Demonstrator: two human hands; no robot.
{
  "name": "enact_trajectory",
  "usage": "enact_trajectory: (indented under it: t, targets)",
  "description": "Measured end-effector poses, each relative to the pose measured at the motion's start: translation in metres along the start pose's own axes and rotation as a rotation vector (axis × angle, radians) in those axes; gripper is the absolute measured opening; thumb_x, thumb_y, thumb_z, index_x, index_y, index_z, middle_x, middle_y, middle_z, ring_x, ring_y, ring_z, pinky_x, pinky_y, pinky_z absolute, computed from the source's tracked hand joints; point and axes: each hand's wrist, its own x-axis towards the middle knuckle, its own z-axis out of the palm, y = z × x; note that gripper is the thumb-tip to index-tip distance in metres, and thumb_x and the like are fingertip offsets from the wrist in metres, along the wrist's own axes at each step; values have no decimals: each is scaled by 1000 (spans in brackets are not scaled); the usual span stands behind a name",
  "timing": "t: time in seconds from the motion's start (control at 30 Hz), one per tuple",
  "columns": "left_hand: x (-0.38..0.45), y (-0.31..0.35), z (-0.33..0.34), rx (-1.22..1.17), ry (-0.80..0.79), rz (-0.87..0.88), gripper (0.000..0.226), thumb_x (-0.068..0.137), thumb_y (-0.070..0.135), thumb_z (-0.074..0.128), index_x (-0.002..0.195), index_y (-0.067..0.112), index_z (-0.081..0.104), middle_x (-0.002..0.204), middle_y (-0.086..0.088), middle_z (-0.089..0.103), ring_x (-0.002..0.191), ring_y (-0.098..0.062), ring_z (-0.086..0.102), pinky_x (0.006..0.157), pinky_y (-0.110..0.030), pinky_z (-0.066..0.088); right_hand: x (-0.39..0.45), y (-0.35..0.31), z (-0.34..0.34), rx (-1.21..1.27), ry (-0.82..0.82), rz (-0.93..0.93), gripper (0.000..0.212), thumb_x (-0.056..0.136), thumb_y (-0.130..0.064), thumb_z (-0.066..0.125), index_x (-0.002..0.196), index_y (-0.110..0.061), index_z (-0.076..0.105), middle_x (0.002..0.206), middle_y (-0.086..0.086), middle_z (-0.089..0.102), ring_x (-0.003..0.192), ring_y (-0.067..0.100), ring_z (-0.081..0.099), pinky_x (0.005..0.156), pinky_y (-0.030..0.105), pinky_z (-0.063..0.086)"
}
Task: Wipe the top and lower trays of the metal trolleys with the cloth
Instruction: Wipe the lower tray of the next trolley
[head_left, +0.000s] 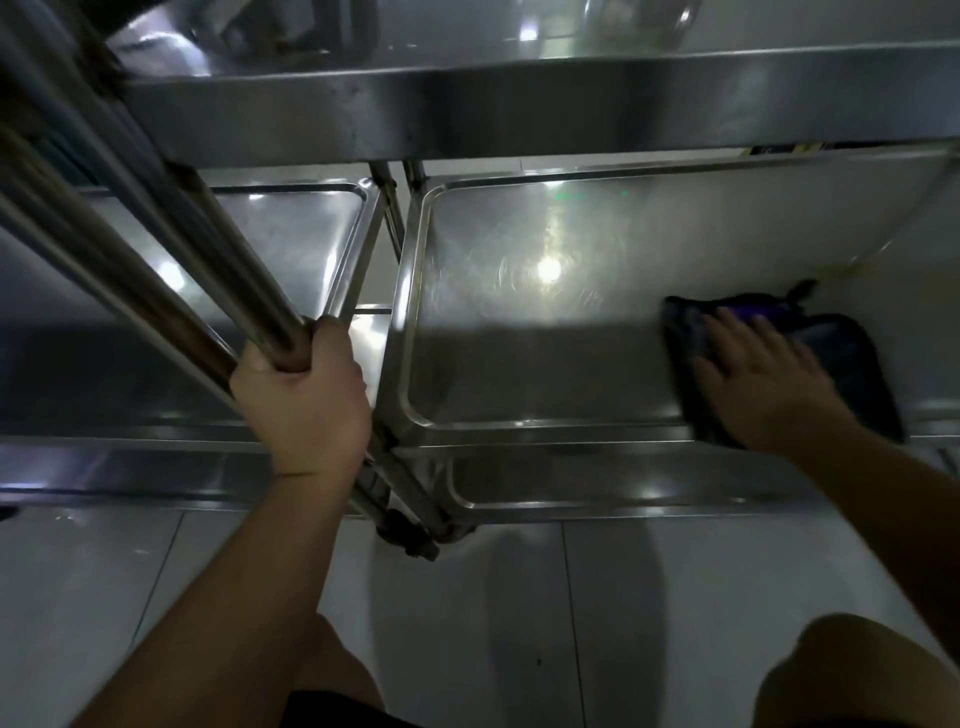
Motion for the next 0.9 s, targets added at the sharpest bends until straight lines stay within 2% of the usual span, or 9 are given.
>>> enact_trajectory:
  t: [0.07, 0.17, 0.27, 0.4, 0.47, 0.57, 0.67, 0.8, 0.9]
  targets:
    - [0, 2, 0, -6, 3, 1, 29, 89, 5, 59, 77, -17, 47, 59, -33, 32, 39, -13, 45, 42, -20, 36, -1, 22, -3, -19, -24, 121, 84, 91, -69, 4, 165, -29, 15, 174, -7, 6, 159, 24, 8, 127, 52, 10]
    - [3, 0, 0, -46, 17, -15, 26, 88, 4, 60, 76, -14, 47, 51, -14, 37, 39, -14, 44, 44, -22, 36, 1, -1, -5, 32, -74, 191, 79, 97, -70, 8, 166, -30, 6, 173, -10, -4, 159, 24, -3, 127, 53, 5]
    - [4, -4, 0, -69, 8, -19, 23, 87, 4, 60, 76, -13, 49, 47, 1, 42, 38, -13, 45, 43, -21, 37, 0, -64, 3, 63, -25, 27, 74, 101, -64, 17, 166, -29, 9, 174, -5, 2, 159, 27, 0, 127, 55, 3]
    - [4, -3, 0, -77, 9, -8, 23, 86, 7, 61, 69, 2, 46, 49, -2, 41, 39, -13, 45, 45, -22, 38, 6, -194, 25, 125, -98, -223, 69, 102, -56, 8, 165, -29, 1, 173, -11, -7, 159, 25, -12, 126, 53, -6]
    - [4, -2, 0, -67, 2, -3, 25, 85, 6, 61, 67, 5, 44, 51, -5, 40, 41, -14, 45, 47, -23, 39, 8, -255, 32, 99, -138, -335, 67, 103, -49, 12, 165, -26, -2, 173, -8, -12, 157, 28, -18, 124, 55, -10]
    - [7, -3, -1, -76, 2, -28, 29, 84, 7, 62, 64, 12, 42, 50, 1, 40, 44, -15, 43, 49, -27, 39, 6, -302, 39, 73, -168, -374, 69, 104, -48, 15, 164, -24, -12, 171, -6, -18, 156, 31, -23, 122, 57, -15]
    - [7, -5, -2, -62, -10, -52, 26, 86, 6, 61, 67, 8, 45, 50, 4, 41, 43, -11, 43, 47, -24, 39, 11, -294, 35, 105, -184, -429, 66, 106, -47, 14, 164, -27, -9, 172, -8, -15, 157, 27, -20, 123, 53, -15]
    - [4, -7, -5, -41, -34, -63, 30, 88, 8, 63, 77, -14, 45, 60, -23, 34, 44, -18, 41, 45, -25, 38, 18, -250, 30, 143, -153, -455, 63, 105, -50, 12, 165, -35, 2, 172, -15, -4, 158, 17, -11, 125, 46, -10]
    - [3, -3, -5, -7, -36, -61, 30, 89, 9, 63, 76, -11, 45, 61, -29, 32, 44, -17, 42, 46, -26, 39, 20, -199, 23, 150, -112, -359, 66, 102, -54, 11, 165, -35, 8, 172, -16, 2, 159, 17, -4, 125, 45, -4]
